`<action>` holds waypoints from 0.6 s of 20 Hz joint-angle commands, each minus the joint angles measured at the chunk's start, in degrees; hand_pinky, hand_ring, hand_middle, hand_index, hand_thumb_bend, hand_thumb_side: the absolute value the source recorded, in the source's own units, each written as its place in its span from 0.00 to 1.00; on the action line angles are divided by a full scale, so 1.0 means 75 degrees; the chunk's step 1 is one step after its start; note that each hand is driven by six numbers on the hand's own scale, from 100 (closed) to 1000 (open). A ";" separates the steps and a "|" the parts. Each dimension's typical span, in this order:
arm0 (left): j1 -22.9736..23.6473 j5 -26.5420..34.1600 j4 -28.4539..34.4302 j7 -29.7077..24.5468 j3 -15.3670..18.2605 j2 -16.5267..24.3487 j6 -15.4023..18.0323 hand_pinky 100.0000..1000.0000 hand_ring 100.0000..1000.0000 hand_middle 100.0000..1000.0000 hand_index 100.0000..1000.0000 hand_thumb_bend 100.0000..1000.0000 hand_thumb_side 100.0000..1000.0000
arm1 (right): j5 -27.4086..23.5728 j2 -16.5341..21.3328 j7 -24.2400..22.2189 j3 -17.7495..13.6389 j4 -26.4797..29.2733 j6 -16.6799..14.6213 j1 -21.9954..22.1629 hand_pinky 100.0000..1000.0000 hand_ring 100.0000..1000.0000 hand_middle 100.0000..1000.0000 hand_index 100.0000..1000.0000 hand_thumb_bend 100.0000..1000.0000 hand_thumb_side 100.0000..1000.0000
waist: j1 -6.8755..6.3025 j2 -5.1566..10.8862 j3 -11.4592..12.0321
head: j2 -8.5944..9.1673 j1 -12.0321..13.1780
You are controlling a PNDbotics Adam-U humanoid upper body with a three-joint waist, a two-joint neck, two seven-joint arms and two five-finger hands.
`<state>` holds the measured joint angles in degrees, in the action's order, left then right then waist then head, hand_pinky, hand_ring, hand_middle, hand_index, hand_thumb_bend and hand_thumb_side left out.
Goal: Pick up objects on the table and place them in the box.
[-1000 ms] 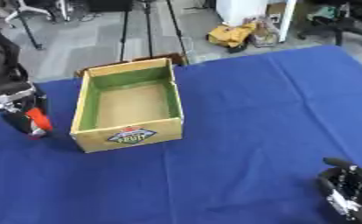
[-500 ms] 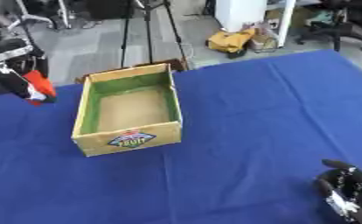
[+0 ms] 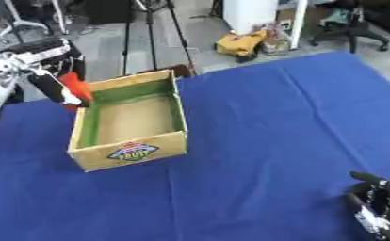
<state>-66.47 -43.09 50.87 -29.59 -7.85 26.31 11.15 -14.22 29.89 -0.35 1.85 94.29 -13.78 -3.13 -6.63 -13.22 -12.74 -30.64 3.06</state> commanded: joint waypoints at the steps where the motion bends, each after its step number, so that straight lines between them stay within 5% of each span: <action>1: -0.0096 -0.0224 -0.0032 0.0027 0.0097 -0.0110 -0.0057 0.00 0.08 0.06 0.25 0.53 0.00 | -0.0039 0.0152 -0.0050 0.0000 0.0058 -0.0011 -0.0096 0.77 0.53 0.51 0.79 0.50 0.40 | 0.0045 0.0078 -0.0036 | 0.0058 0.0079; 12: 0.0269 -0.0960 -0.0688 0.0220 0.0240 -0.0578 -0.0080 0.00 0.10 0.07 0.26 0.50 0.00 | 0.0061 0.0079 -0.0067 0.0053 0.0049 -0.0008 -0.0225 0.77 0.53 0.51 0.79 0.51 0.41 | -0.0004 -0.0168 -0.0189 | 0.0082 0.0151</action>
<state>-63.47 -49.97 45.37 -28.21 -6.79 21.13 10.52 -14.00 29.87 -0.75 2.20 94.35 -13.87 -4.62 -6.98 -15.27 -14.12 -30.58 4.01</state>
